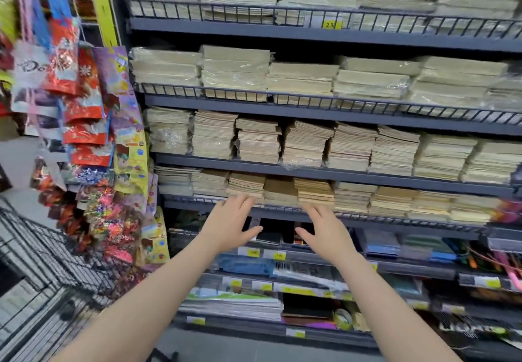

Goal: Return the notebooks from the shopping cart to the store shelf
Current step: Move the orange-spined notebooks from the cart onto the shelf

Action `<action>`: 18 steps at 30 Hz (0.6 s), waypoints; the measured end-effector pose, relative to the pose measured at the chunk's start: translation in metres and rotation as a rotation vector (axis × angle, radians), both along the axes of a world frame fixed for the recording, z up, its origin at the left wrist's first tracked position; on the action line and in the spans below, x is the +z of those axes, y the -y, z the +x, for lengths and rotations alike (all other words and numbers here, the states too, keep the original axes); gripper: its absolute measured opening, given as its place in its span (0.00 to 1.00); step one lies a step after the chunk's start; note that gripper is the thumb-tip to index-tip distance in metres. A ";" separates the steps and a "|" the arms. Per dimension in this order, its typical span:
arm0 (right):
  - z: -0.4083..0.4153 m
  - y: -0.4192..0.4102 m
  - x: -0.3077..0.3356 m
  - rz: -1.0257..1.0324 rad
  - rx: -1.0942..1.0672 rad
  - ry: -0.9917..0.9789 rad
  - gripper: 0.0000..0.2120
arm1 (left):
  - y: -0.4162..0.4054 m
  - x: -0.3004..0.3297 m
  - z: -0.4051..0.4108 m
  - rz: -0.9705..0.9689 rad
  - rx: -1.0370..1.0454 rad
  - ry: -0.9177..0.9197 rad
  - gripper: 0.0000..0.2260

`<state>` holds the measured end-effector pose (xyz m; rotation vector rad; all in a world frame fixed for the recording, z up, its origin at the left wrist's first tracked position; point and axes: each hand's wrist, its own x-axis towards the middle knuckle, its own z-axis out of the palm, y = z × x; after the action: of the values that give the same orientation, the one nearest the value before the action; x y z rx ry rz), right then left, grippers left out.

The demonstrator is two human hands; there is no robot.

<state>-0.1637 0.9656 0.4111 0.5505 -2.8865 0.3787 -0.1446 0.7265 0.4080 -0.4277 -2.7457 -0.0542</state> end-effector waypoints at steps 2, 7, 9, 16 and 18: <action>0.015 0.001 -0.009 0.029 -0.001 0.028 0.29 | 0.004 -0.012 0.020 -0.011 0.019 0.048 0.33; 0.049 0.014 -0.025 0.058 0.000 0.050 0.30 | 0.026 -0.037 0.059 0.015 0.056 0.079 0.35; 0.062 0.025 -0.032 0.052 0.018 0.080 0.30 | 0.038 -0.045 0.074 0.026 0.057 0.095 0.34; 0.116 0.088 -0.051 0.072 0.069 0.107 0.30 | 0.099 -0.075 0.127 0.039 0.072 0.134 0.32; 0.133 0.113 -0.060 0.095 0.072 0.124 0.30 | 0.126 -0.084 0.145 0.031 0.076 0.150 0.30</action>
<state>-0.0307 0.8524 0.3511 0.6714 -3.0225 0.2969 0.0004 0.6005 0.3240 -0.3219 -2.9021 -0.1133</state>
